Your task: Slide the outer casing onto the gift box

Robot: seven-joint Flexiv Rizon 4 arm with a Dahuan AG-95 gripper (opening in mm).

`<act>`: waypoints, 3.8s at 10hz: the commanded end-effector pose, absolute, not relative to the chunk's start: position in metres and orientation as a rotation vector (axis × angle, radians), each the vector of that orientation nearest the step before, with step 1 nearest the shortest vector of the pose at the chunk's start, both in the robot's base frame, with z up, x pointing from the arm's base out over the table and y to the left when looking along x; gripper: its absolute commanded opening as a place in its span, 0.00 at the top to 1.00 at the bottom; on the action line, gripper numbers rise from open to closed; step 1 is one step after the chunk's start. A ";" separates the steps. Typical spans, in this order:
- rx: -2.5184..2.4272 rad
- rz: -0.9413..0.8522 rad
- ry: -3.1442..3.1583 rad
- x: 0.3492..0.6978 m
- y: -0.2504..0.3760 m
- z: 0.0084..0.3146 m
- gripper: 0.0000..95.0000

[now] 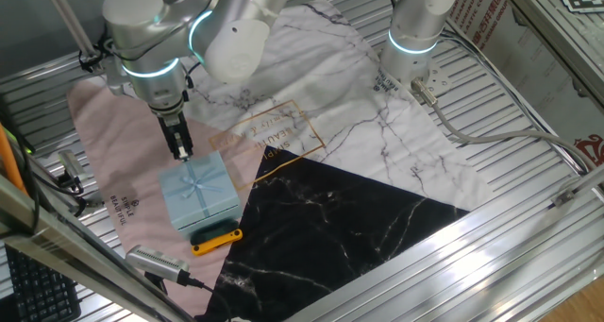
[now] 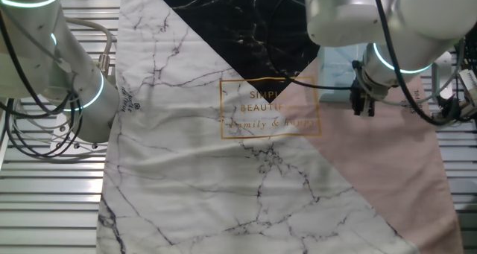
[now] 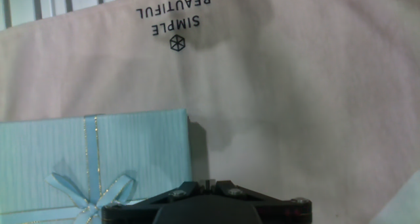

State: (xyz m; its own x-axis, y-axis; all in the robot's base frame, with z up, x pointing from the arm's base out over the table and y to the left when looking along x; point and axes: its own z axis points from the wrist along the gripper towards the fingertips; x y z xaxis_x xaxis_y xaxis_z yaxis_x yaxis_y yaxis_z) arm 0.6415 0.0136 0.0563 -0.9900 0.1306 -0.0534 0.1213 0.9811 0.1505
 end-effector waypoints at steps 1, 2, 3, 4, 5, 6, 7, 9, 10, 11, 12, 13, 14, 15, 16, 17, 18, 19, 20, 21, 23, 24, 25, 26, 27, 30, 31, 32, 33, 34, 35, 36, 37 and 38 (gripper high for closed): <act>0.204 0.226 3.064 0.641 0.016 0.058 1.00; 0.209 0.221 3.064 0.640 0.018 0.059 1.00; 0.205 0.193 3.067 0.640 0.019 0.060 1.00; 0.205 0.192 3.068 0.640 0.020 0.060 1.00; 0.204 0.184 3.068 0.640 0.020 0.060 1.00; 0.205 0.187 3.068 0.640 0.020 0.060 1.00; 0.203 0.185 3.070 0.640 0.020 0.060 1.00; 0.202 0.182 3.071 0.640 0.020 0.060 1.00; 0.201 0.183 3.071 0.640 0.020 0.060 1.00; 0.199 0.180 3.072 0.640 0.020 0.060 1.00; 0.199 0.180 3.074 0.640 0.020 0.060 1.00; 0.199 0.179 3.075 0.640 0.020 0.060 1.00; 0.199 0.179 3.075 0.640 0.020 0.060 1.00; 0.203 0.177 3.076 0.640 0.020 0.060 1.00; 0.208 0.175 3.077 0.640 0.021 0.061 1.00; 0.205 0.172 3.078 0.640 0.021 0.061 1.00; 0.202 0.170 3.080 0.640 0.021 0.062 1.00; 0.201 0.160 3.088 0.640 0.021 0.062 1.00; 0.203 0.156 3.090 0.640 0.021 0.062 1.00; 0.205 0.154 3.093 0.640 0.021 0.063 1.00; 0.201 0.155 3.098 0.640 0.021 0.064 1.00; 0.190 0.156 3.101 0.640 0.021 0.064 1.00; 0.162 0.138 3.100 0.640 0.021 0.064 1.00; 0.147 0.113 3.101 0.640 0.021 0.064 1.00; 0.093 0.028 3.106 0.640 0.020 0.064 1.00; 0.070 0.038 3.103 0.642 0.010 0.066 1.00; 0.075 0.043 3.101 0.642 0.009 0.067 1.00; 0.076 0.044 3.102 0.642 0.007 0.068 1.00; 0.080 0.043 3.106 0.642 0.006 0.072 1.00; 0.083 0.043 3.112 0.642 0.005 0.077 1.00; 0.089 0.043 3.116 0.642 0.004 0.083 1.00; 0.097 0.042 3.118 0.641 0.004 0.087 1.00; 0.101 0.044 3.117 0.641 0.005 0.089 1.00; 0.111 0.046 3.115 0.640 0.005 0.092 1.00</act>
